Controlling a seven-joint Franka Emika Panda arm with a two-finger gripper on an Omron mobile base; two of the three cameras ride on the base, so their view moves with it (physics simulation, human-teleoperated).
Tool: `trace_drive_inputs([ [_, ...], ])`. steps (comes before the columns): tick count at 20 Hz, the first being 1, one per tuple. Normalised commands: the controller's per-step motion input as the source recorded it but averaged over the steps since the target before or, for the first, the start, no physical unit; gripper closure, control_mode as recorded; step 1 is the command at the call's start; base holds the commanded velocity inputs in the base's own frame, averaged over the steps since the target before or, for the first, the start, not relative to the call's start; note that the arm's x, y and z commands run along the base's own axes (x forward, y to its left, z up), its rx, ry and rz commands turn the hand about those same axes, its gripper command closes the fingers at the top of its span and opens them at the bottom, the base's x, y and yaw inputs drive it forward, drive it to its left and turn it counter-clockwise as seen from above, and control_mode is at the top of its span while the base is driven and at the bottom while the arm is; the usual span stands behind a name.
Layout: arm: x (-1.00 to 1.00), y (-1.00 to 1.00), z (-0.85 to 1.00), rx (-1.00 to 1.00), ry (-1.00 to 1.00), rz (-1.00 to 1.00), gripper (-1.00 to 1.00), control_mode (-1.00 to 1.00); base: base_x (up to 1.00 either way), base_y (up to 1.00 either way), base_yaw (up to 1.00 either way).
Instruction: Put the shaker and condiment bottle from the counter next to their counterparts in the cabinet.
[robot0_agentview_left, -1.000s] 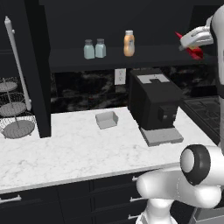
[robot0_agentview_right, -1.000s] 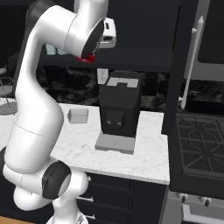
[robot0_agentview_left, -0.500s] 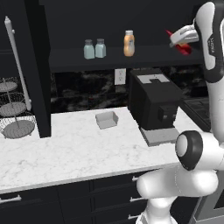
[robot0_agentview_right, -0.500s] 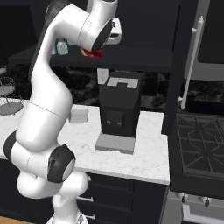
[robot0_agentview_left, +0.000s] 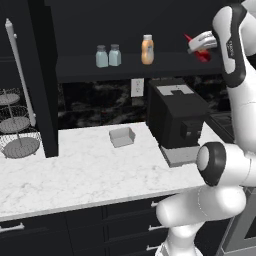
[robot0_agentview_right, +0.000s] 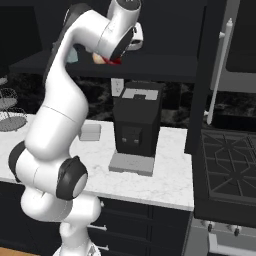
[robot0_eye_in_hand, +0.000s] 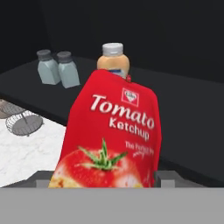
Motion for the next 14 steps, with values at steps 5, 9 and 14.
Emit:
trace_drive_inputs([
  [5, 0.45, 0.00, -0.37, 0.00, -0.07, 0.00, 1.00, -1.00, 0.00, 0.00, 0.00],
  [9, 0.46, 0.00, -0.07, 0.01, -0.01, 0.00, 1.00, -1.00, 0.00, 0.00, 0.00],
  [14, 0.43, 0.02, 0.00, 0.04, 0.00, 0.02, 1.00, -1.00, 0.00, 0.00, 0.00],
])
